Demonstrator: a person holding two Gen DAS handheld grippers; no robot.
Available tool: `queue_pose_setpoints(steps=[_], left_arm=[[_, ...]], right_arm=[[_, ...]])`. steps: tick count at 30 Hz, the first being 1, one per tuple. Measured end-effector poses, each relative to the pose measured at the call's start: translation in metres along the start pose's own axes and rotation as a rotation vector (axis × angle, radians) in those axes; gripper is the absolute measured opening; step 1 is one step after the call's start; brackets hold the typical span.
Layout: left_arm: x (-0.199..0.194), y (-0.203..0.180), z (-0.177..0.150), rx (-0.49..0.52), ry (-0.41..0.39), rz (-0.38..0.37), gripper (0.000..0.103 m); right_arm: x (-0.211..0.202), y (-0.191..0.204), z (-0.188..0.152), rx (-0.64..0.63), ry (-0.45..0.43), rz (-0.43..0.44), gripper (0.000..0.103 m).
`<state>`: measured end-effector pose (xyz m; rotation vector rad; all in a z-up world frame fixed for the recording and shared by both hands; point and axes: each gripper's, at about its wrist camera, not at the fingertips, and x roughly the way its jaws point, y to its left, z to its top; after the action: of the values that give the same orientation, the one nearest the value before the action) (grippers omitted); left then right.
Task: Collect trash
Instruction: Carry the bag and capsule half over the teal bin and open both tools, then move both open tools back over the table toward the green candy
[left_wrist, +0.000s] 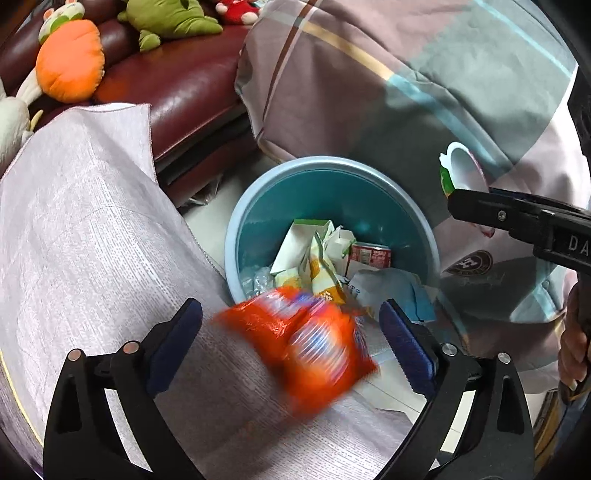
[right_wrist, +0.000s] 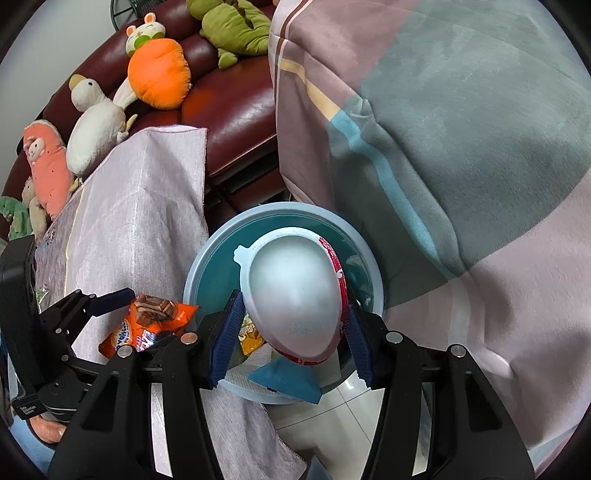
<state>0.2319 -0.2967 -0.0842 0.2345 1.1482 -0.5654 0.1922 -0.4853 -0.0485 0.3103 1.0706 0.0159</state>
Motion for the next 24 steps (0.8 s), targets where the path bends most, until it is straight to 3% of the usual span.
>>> queue_pose_setpoints(steps=[3,17,20,24], left_arm=[[0.002,0.001,-0.001,-0.01,0.006,-0.026,0.098],[-0.022,0.023,-0.017,-0.071,-0.023,-0.013,0.098],[-0.028,0.03,-0.022,-0.087,-0.029,-0.009,0.098],[-0.035,0.041,-0.028,-0.113,-0.037,-0.008,0.098]], right_arm=[[0.001,0.001,0.0,0.0,0.003,-0.002,0.051],[0.015,0.017,0.006,-0.031,0.033,-0.001,0.052],[0.019,0.023,0.007,-0.03,0.039,-0.006,0.07],[0.019,0.031,0.007,-0.042,0.042,-0.004,0.072]])
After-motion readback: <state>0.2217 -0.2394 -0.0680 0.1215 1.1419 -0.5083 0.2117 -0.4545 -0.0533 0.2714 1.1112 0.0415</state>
